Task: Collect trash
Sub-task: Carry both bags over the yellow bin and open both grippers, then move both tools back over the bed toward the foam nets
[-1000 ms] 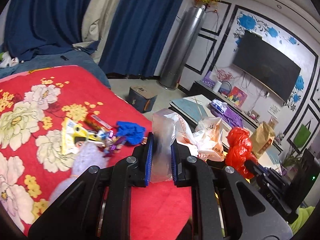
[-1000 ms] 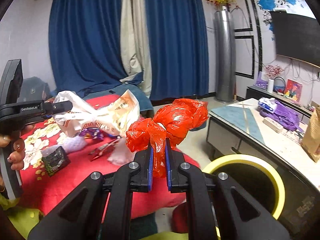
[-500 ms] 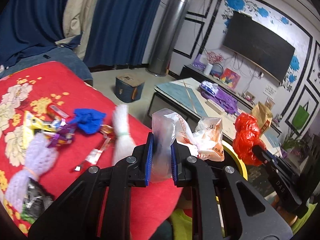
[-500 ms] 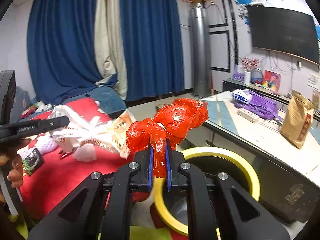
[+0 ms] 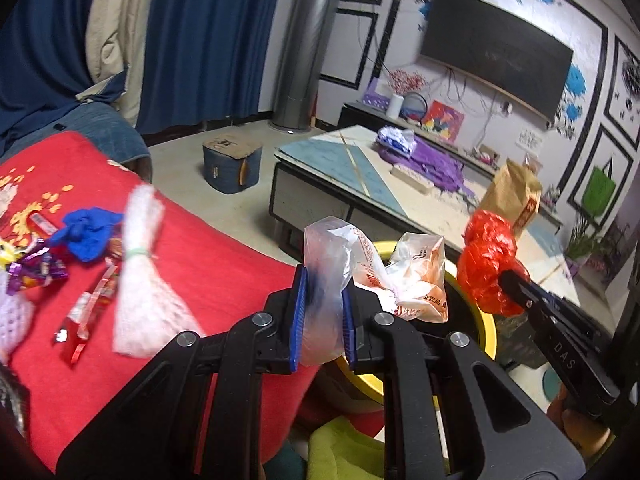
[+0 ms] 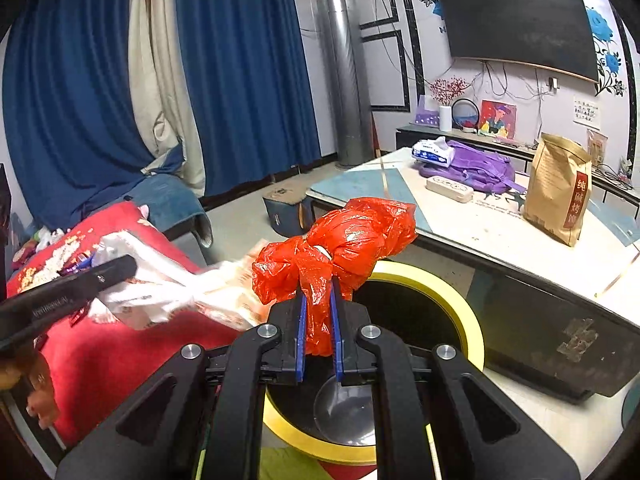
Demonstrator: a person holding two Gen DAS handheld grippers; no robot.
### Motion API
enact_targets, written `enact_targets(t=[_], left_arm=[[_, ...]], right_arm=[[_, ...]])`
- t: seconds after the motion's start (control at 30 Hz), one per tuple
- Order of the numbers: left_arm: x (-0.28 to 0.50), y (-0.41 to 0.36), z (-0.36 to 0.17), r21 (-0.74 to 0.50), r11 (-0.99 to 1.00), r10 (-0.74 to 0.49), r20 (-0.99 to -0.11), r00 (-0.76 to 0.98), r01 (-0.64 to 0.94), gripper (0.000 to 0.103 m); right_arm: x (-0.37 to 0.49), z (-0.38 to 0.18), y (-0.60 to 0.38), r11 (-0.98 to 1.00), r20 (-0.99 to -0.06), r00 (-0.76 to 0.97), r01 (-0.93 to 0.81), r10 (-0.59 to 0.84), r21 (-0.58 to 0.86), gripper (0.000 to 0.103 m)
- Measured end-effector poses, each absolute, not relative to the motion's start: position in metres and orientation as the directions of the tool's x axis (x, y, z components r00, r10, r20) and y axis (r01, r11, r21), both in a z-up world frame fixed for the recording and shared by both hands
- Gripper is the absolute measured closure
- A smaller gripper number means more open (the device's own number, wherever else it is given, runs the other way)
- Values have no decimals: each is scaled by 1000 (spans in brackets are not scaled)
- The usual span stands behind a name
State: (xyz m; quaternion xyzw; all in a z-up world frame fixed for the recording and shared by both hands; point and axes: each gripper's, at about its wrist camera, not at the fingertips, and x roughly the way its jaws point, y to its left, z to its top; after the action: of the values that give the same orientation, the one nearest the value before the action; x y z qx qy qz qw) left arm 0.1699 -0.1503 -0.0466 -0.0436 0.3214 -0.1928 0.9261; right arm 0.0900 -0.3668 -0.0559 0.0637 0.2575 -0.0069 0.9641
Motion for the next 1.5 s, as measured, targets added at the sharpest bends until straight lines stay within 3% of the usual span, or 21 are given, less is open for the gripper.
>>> enact_targets(t=[0.23, 0.33, 0.43, 0.57, 0.63, 0.77, 0.8, 0.93, 1.5], left_arm=[[176, -179, -71, -212, 899, -427, -615, 663, 383, 91], [182, -181, -81, -258, 881, -464, -629, 624, 396, 85], [186, -183, -90, -306, 861, -502, -635, 587, 405, 69], [184, -178, -91, -336, 848, -526, -618, 584, 409, 57], [185, -173, -87, -360, 838, -544, -602, 585, 409, 44], [185, -168, -78, -376, 835, -550, -576, 605, 400, 32], [184, -165, -77, -380, 837, -547, -572, 612, 393, 23], [177, -147, -69, -365, 861, -507, -564, 652, 354, 13], [139, -77, -34, -289, 937, -321, -482, 815, 198, 11]], right_arm=[[102, -78, -376, 986, -576, 817, 107, -15, 127, 90], [107, -85, -381, 983, -600, 800, 129, -24, 133, 87], [107, -89, -383, 979, -611, 790, 154, -40, 134, 69], [107, -90, -385, 978, -612, 789, 164, -51, 130, 64], [107, -91, -386, 978, -611, 789, 167, -55, 127, 59], [105, -87, -383, 980, -604, 796, 154, -49, 124, 55], [104, -85, -381, 981, -596, 802, 148, -47, 123, 52], [100, -78, -376, 985, -571, 821, 119, -28, 124, 48], [67, -30, -308, 983, -417, 891, -148, 180, 107, 29]])
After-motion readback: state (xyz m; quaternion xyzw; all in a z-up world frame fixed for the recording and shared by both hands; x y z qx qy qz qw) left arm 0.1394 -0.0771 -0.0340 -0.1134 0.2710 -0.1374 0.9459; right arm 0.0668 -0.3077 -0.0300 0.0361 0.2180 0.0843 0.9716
